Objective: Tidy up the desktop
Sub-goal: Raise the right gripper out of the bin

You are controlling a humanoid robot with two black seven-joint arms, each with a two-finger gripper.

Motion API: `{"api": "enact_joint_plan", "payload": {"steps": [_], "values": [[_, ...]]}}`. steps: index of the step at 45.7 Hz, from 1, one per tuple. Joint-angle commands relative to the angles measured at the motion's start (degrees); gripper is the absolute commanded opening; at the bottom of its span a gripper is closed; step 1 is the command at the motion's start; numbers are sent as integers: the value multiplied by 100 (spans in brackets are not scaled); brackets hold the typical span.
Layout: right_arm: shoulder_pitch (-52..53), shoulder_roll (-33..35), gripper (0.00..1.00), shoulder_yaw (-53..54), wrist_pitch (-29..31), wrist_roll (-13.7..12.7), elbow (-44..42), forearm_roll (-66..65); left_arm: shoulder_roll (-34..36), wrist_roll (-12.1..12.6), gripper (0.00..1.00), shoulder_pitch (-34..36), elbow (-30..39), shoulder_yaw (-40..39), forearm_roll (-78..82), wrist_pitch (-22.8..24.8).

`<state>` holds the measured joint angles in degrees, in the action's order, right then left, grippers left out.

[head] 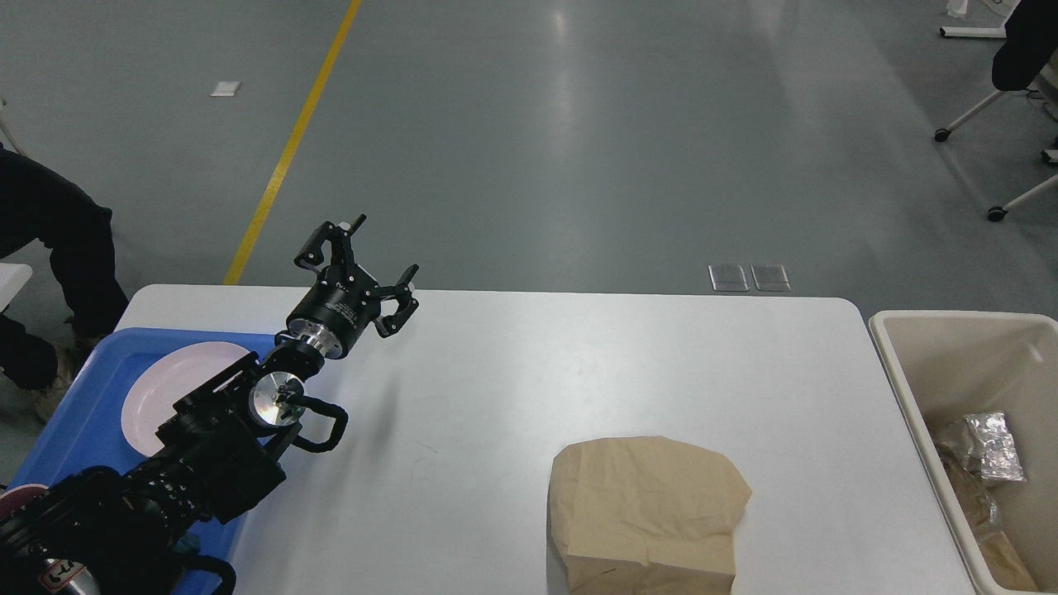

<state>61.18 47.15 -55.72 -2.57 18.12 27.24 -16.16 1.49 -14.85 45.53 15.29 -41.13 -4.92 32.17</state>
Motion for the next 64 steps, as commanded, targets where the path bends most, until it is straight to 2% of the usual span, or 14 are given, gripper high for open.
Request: {"api": "enact_joint_plan", "payload": {"steps": [1,7,10,12,16,19,21,25,28,36,47,56,64], "values": [[-571,-180,0,631,-42,8,-139,69,0,0,97,0,0,0,0,0],[-888,-382,0,773,-42,8,-175,87,0,0,97,0,0,0,0,0],[-967,-470,36,782,-42,8,-192,87,0,0,97,0,0,0,0,0],[-967,-505,53,782,-42,8,-201,87,0,0,97,0,0,0,0,0],[-976,-540,71,782,-42,8,-210,87,0,0,97,0,0,0,0,0],[-976,-549,88,773,-42,17,-210,87,0,0,97,0,0,0,0,0],[-976,-549,93,773,-33,17,-210,87,0,8,97,0,0,0,0,9],[-985,-575,94,764,19,17,-166,87,0,0,97,0,0,0,0,0],[-985,-575,100,755,55,17,-113,96,0,8,97,0,0,0,0,0],[-853,-619,100,659,283,25,141,52,0,0,97,0,0,0,0,0],[-45,-558,100,18,1451,25,273,8,0,0,97,0,0,0,0,0],[667,-540,100,-387,1900,43,353,-19,0,0,97,0,0,0,0,0],[1537,-803,100,-923,2506,43,414,-194,0,0,97,0,0,0,0,0]]}}
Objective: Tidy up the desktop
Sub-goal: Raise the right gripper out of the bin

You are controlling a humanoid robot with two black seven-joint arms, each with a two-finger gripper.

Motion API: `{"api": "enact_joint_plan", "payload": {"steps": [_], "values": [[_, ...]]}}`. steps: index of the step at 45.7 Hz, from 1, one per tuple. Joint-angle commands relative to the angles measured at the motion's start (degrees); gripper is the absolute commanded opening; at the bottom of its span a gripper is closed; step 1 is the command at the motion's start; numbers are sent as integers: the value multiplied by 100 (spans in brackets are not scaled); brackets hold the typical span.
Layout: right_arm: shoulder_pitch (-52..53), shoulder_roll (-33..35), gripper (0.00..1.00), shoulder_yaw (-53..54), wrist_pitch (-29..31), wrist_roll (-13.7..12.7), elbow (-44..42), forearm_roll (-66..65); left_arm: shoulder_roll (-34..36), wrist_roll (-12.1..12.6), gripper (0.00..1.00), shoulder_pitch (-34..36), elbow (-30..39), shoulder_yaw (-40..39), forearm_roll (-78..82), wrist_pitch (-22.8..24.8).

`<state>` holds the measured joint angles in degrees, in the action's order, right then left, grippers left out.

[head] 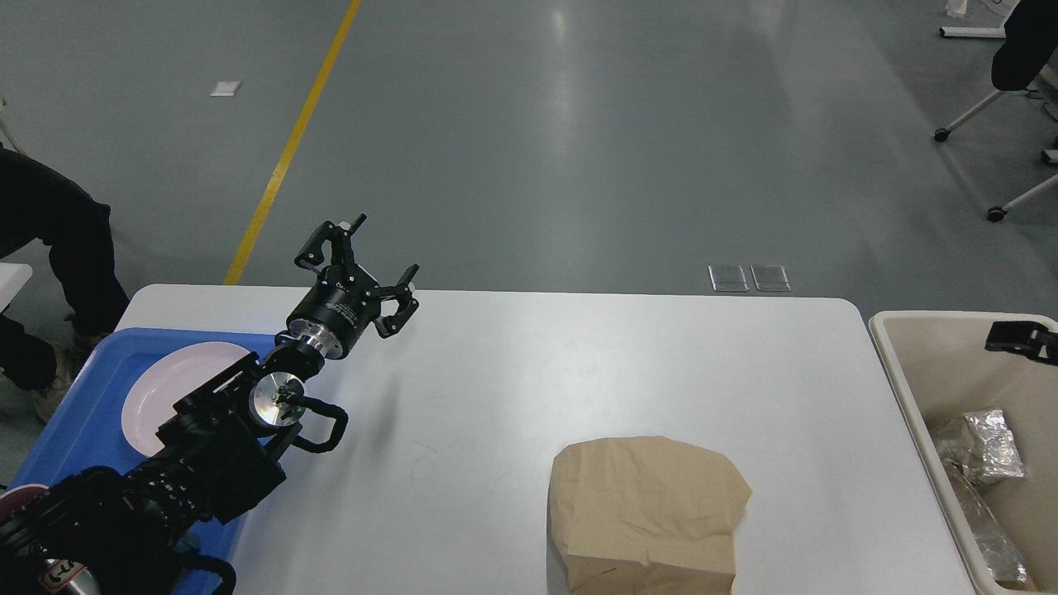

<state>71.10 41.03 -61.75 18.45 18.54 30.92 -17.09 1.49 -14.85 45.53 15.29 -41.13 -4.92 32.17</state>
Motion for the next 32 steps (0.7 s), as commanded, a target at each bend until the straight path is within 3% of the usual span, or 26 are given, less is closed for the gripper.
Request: {"api": "enact_joint_plan", "payload": {"steps": [1,17,32], "values": [[649,-244,100,-364,483,0,46,-128,0,0,97,0,0,0,0,0],[2785,-868,100,-575,2372,-9,1143,-1261,0,0,97,0,0,0,0,0],[3955,-1826,100,-540,2909,-35,2603,-1903,0,0,97,0,0,0,0,0]]}}
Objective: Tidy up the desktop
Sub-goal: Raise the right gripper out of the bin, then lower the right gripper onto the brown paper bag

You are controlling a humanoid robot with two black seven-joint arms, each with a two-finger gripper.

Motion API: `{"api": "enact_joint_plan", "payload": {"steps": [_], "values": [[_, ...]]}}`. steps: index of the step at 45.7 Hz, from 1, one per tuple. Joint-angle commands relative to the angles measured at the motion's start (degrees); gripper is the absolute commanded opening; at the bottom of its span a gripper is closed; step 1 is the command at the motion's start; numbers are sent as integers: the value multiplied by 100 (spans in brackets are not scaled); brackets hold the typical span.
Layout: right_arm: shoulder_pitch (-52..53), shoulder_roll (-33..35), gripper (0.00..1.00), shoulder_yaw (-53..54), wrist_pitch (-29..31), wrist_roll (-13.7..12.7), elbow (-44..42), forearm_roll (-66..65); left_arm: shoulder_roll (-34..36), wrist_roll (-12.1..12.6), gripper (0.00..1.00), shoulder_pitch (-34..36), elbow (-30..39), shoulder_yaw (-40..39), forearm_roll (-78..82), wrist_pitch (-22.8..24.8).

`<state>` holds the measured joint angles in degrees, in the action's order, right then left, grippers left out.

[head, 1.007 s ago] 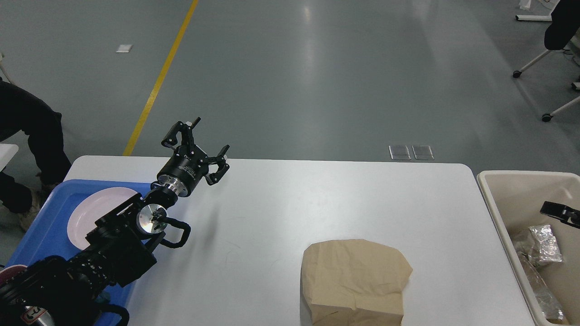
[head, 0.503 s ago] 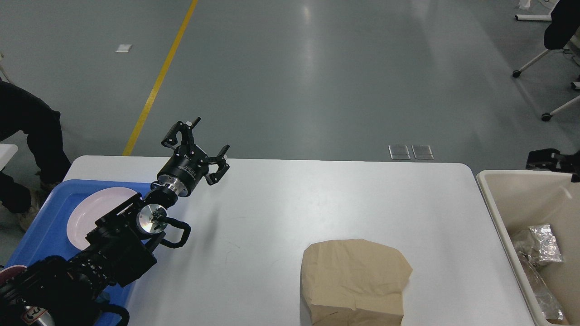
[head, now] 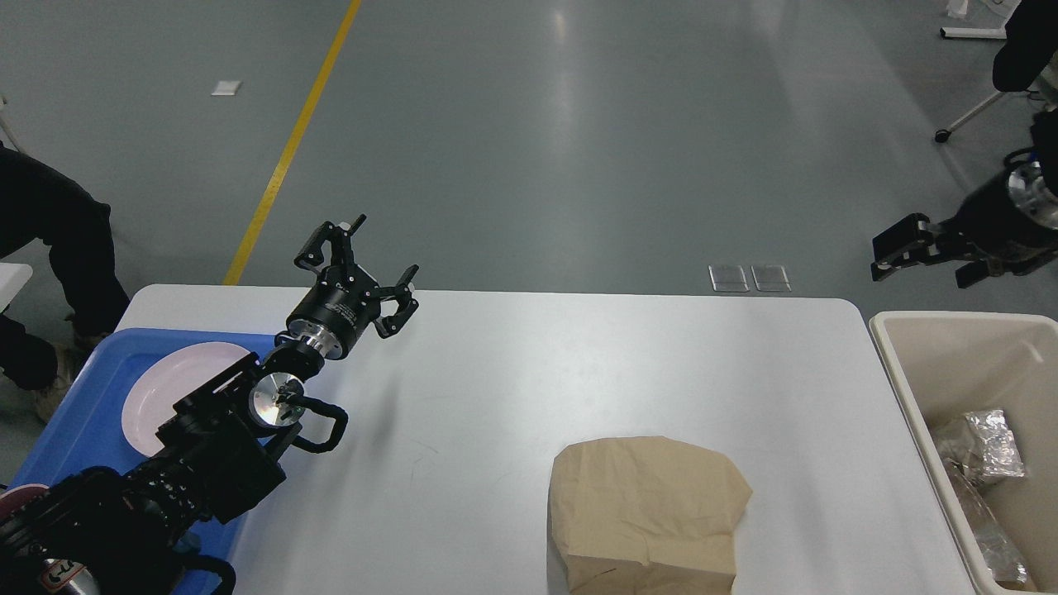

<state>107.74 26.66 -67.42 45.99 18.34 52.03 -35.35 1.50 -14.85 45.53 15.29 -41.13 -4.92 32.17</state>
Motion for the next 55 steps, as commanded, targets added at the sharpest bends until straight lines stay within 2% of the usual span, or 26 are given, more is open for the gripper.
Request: {"api": "enact_joint_plan", "payload": {"steps": [1,6,15,32,55], "values": [[291,-468,100,36,190,-15,527,-78,0,-1,97,0,0,0,0,0],[274,-837,100,71,331,-15,588,-78,0,-1,97,0,0,0,0,0],[-288,-1119,100,107,235,-15,553,-16,0,-1,97,0,0,0,0,0],[-1615,-1146,100,695,-196,-23,492,19,0,8,97,0,0,0,0,0],[-2231,-1339,100,1170,-530,-32,457,160,0,-1,97,0,0,0,0,0]]}}
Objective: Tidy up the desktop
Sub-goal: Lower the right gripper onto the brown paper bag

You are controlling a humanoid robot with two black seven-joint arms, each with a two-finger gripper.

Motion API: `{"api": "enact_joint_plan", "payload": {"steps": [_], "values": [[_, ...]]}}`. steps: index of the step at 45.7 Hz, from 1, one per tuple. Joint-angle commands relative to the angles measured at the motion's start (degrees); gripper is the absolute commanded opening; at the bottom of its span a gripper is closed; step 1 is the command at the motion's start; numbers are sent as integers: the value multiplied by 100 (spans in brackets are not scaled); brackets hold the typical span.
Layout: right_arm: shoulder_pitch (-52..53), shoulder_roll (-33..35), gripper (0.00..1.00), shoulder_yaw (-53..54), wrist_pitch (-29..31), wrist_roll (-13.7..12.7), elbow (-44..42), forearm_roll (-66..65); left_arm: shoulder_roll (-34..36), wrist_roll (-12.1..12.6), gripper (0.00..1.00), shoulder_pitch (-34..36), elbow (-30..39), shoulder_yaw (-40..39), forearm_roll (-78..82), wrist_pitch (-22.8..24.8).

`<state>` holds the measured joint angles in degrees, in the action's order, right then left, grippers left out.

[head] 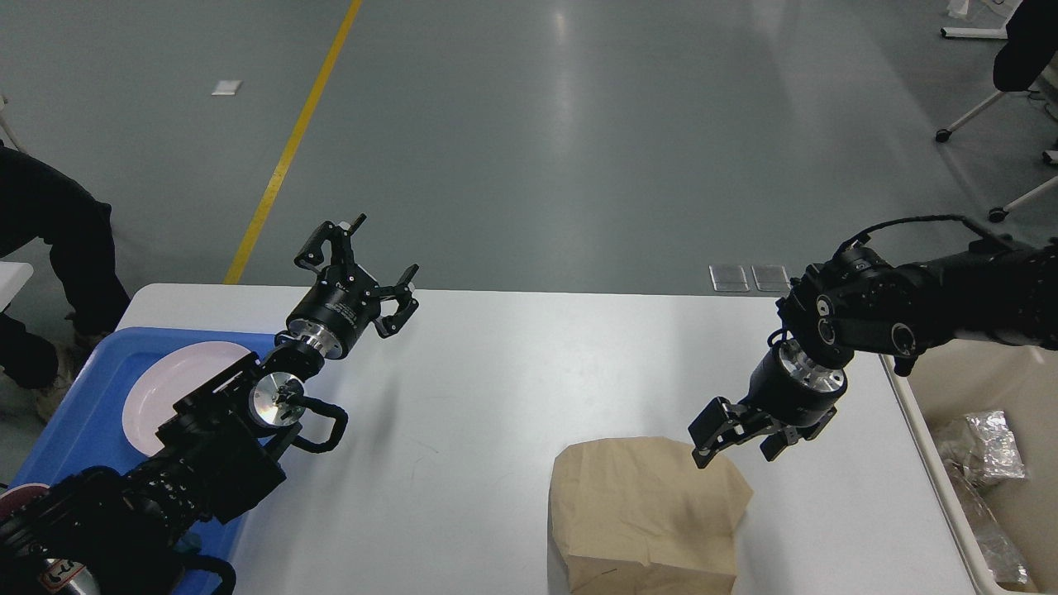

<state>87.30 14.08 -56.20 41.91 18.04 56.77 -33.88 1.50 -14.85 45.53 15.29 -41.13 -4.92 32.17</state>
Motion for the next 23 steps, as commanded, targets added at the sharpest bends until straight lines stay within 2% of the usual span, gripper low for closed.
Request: {"api": "enact_joint_plan", "payload": {"steps": [1,23], "values": [[-221,-89,100,48,-156,-3,-17,13,0,-1,97,0,0,0,0,0],[-767,-195,100,48,-640,6,-105,303,0,-1,97,0,0,0,0,0]]}}
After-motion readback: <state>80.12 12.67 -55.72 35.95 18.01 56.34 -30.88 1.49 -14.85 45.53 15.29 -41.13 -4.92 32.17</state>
